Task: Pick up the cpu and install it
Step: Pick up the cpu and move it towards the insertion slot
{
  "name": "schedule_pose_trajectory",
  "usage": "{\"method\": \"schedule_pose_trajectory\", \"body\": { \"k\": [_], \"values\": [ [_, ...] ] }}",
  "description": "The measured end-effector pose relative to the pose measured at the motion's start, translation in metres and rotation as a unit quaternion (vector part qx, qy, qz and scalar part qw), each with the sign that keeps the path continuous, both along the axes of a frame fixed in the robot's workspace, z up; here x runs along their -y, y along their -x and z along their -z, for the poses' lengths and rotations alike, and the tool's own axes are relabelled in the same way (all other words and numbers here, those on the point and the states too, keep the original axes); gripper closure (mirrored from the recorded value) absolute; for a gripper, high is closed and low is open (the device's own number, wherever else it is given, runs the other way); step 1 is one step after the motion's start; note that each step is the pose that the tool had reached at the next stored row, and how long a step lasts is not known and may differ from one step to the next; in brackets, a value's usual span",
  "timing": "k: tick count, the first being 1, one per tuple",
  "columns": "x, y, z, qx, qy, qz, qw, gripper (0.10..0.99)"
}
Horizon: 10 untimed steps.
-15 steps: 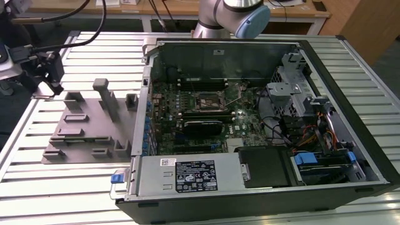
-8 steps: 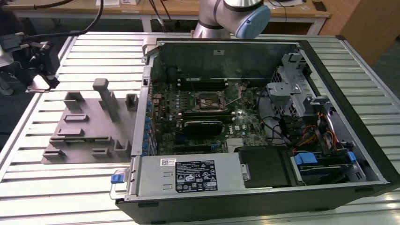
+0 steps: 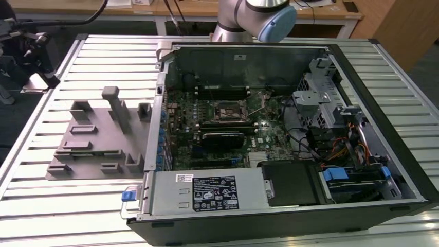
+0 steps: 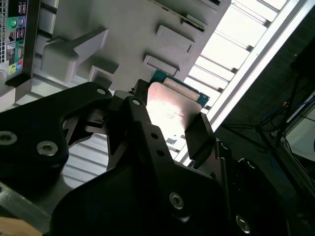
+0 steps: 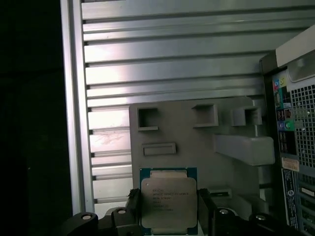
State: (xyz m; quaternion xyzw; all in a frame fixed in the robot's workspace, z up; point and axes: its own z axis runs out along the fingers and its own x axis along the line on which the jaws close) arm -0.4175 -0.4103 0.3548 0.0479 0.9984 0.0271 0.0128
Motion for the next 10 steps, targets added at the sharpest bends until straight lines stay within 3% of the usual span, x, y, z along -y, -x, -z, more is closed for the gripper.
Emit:
{"method": "schedule_pose_trajectory", "body": {
  "k": [10],
  "values": [
    [0.0000,0.0000,-0.0240,0.0014,0.0000,0.000,1.0000,0.541]
  ]
}}
